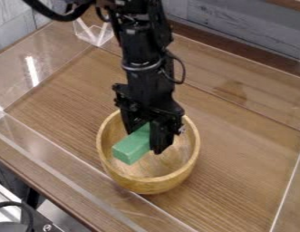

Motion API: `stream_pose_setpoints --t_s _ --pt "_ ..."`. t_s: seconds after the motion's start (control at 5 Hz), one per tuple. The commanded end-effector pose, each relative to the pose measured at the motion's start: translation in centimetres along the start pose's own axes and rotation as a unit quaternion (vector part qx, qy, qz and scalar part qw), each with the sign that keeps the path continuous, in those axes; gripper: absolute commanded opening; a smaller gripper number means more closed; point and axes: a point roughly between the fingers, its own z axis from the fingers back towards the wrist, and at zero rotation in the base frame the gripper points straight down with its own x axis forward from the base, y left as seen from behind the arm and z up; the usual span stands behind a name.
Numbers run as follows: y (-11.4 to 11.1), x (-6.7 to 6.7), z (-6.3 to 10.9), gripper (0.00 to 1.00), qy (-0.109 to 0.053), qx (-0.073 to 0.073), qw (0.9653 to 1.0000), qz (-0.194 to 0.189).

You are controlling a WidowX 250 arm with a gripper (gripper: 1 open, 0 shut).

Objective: Remove the green block from inside the brown bowl and put it on the table

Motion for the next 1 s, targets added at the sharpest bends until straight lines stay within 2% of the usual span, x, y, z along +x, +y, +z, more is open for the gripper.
stream_pose_setpoints --t_s 0.0,0.8 --pt "-0.6 1.2 1.8 0.0 -0.033 0.004 0.9994 -0.01" --pt "0.0 0.7 4.5 0.0 -0.06 -0.012 0.9981 0.008"
